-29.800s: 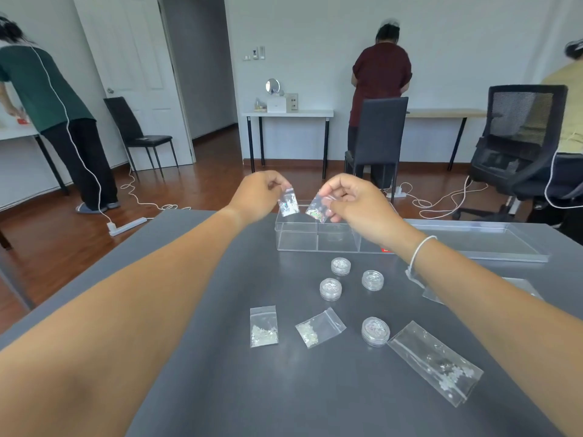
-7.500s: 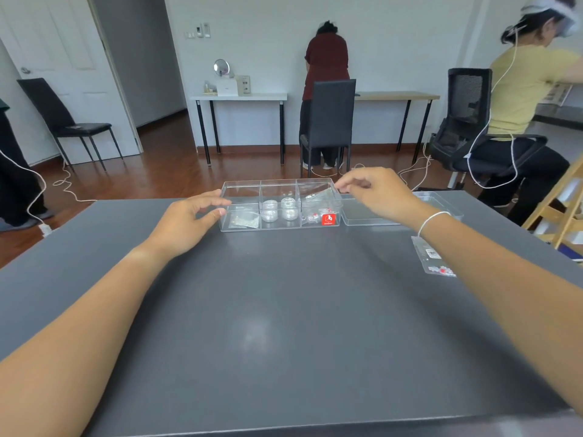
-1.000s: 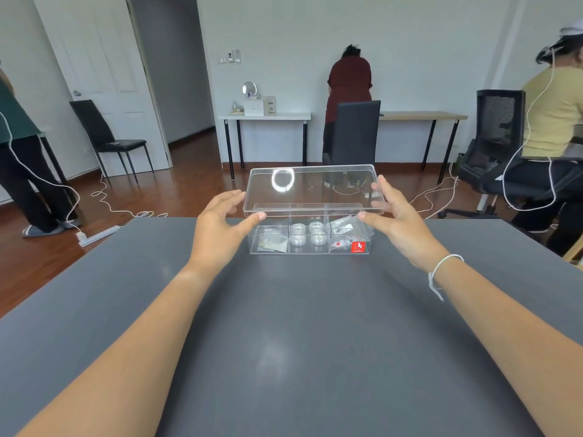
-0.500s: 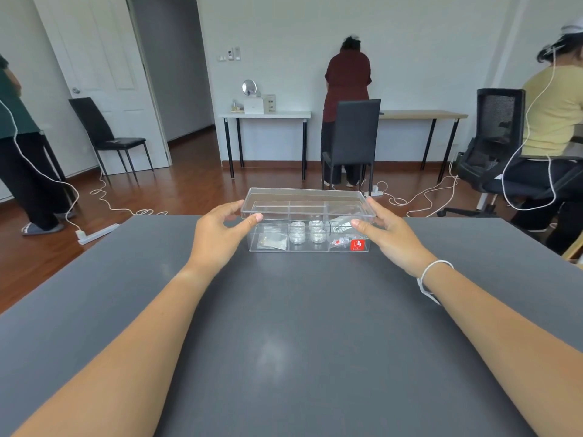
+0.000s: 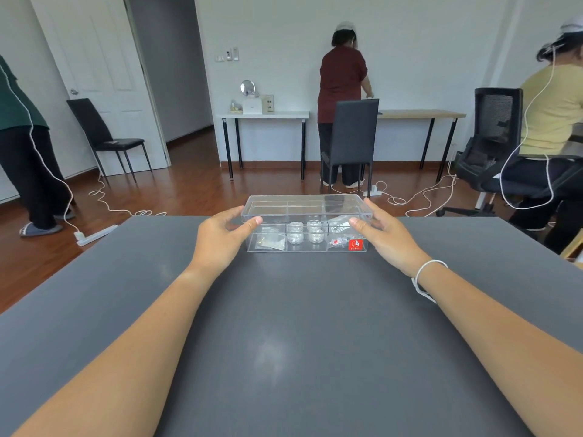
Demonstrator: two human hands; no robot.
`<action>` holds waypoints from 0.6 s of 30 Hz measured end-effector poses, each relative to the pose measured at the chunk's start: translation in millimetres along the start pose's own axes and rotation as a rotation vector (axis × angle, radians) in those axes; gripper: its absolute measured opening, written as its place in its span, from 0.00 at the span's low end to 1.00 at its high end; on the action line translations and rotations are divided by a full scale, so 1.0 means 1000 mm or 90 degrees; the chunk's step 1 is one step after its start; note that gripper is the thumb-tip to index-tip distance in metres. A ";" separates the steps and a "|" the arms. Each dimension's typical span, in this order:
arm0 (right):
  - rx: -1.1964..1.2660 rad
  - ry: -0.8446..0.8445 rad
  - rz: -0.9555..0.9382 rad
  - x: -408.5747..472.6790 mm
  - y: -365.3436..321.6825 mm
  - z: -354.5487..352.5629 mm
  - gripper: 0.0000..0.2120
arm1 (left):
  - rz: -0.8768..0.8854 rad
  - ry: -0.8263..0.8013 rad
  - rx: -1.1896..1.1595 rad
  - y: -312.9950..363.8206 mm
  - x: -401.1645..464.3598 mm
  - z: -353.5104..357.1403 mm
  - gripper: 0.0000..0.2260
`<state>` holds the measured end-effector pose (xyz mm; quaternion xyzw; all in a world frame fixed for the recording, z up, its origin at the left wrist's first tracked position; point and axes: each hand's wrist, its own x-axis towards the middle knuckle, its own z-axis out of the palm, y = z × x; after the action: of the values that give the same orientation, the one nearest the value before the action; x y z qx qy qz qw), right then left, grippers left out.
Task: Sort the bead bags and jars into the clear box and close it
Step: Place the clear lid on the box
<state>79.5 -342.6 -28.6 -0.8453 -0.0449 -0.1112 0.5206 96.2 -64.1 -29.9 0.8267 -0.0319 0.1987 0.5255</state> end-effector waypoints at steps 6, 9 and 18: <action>0.000 0.004 0.007 0.001 0.000 0.001 0.32 | -0.020 -0.015 -0.025 0.001 0.000 0.001 0.26; 0.000 0.007 0.010 0.002 0.000 0.001 0.31 | -0.017 -0.021 -0.043 0.001 0.000 0.003 0.25; -0.017 0.015 0.016 0.001 -0.002 0.001 0.32 | -0.005 -0.010 -0.063 0.004 0.000 0.007 0.21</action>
<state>80.1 -341.2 -27.5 -0.8513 -0.0265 -0.1147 0.5114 97.3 -72.4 -28.8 0.8016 -0.0429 0.1882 0.5659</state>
